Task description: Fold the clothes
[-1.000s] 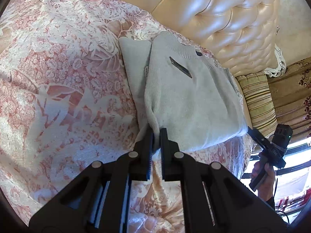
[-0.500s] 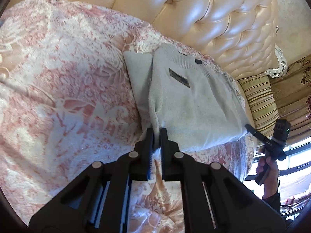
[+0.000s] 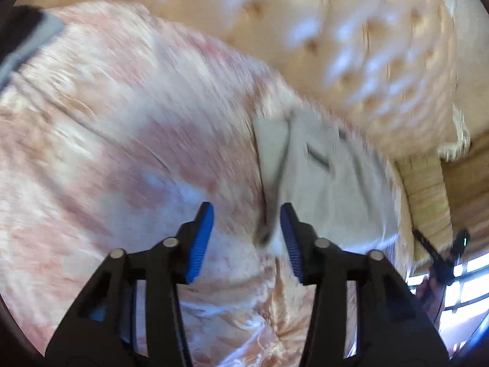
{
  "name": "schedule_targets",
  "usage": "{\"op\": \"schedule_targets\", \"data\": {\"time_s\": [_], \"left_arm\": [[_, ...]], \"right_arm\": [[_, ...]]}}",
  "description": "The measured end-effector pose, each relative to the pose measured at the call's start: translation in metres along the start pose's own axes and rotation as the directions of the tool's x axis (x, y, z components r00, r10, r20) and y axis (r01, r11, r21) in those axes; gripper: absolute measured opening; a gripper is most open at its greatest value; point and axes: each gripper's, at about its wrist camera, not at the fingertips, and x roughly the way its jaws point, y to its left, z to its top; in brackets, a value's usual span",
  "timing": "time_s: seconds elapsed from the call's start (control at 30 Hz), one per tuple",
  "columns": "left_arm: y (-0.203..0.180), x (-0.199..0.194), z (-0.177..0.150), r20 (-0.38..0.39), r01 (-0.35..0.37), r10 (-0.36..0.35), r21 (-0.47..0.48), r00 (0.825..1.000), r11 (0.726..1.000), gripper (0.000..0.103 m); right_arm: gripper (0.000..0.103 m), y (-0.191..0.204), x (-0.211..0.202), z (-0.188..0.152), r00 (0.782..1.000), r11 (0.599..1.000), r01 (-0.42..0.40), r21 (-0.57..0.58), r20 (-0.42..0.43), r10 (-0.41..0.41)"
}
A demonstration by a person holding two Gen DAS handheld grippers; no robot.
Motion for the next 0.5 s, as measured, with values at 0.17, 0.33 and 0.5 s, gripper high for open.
{"op": "schedule_targets", "data": {"time_s": [0.17,0.33,0.5], "left_arm": [[-0.044,0.029,0.027,0.001,0.173,-0.174,0.016,0.985,0.985,0.043],[-0.098,0.102,0.039,-0.102,0.132,-0.123,0.08,0.987,0.988,0.014],[-0.098,0.138,0.05,-0.154,-0.038,0.057,0.122,0.986,0.992,0.009]], "right_arm": [[0.039,0.027,-0.013,0.032,0.992,0.994,-0.09,-0.067,0.088,0.095],[0.051,0.091,0.047,0.054,0.949,0.946,-0.314,-0.077,-0.008,0.314],[0.051,0.094,0.119,0.067,0.954,0.959,-0.283,-0.03,-0.109,0.278]]}}
